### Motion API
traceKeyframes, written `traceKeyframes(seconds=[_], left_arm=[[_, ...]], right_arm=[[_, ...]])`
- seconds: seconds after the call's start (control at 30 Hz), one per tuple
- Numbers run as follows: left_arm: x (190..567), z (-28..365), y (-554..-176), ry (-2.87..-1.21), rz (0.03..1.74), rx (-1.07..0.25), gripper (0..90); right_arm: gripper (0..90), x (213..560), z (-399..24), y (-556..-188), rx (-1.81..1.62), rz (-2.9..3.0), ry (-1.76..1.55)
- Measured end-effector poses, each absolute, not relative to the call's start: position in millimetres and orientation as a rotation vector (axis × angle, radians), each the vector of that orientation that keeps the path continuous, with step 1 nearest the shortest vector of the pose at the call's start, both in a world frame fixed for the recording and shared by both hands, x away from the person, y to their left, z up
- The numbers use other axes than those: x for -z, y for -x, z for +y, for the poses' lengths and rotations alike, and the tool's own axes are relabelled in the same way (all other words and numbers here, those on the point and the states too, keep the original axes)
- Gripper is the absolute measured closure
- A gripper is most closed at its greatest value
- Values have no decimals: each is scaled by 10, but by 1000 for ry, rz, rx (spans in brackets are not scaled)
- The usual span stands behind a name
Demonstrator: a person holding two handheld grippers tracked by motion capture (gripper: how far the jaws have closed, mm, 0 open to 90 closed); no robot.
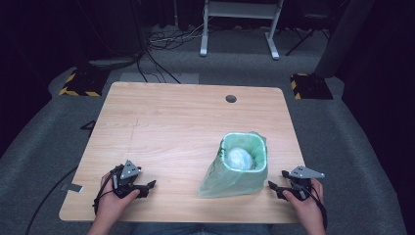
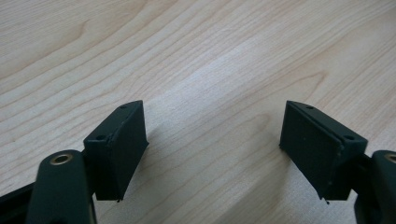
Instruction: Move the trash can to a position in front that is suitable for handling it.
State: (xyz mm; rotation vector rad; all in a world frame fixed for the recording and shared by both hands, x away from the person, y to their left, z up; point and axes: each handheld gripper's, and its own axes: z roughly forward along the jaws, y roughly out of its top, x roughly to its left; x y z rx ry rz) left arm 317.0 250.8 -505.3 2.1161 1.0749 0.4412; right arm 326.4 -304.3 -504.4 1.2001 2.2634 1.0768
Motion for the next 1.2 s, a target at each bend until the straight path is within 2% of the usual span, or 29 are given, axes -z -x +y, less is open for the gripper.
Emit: traceKeyframes(seconds=[0.1,0.13,0.4,0.9,1.2], left_arm=[[5050,2516,-3174,-2113,1083,-455,259],[5050,2514,-3172,-2111,1085,-458,259],[4980,2493,-3142,-2070,1091,-491,237],[4942,2567,-3062,-2011,1089,-544,267],[4908,2530,-3020,-2011,1067,-512,258]], right_arm=[[294,5015,-3047,-3277,-1096,2254,-1163],[329,4993,-3041,-3276,-1092,2245,-1152],[356,4685,-2973,-3320,-1187,2144,-1182],[367,4574,-2375,-3678,-1145,2258,-997],[361,4630,-1880,-3687,-1158,2334,-953]])
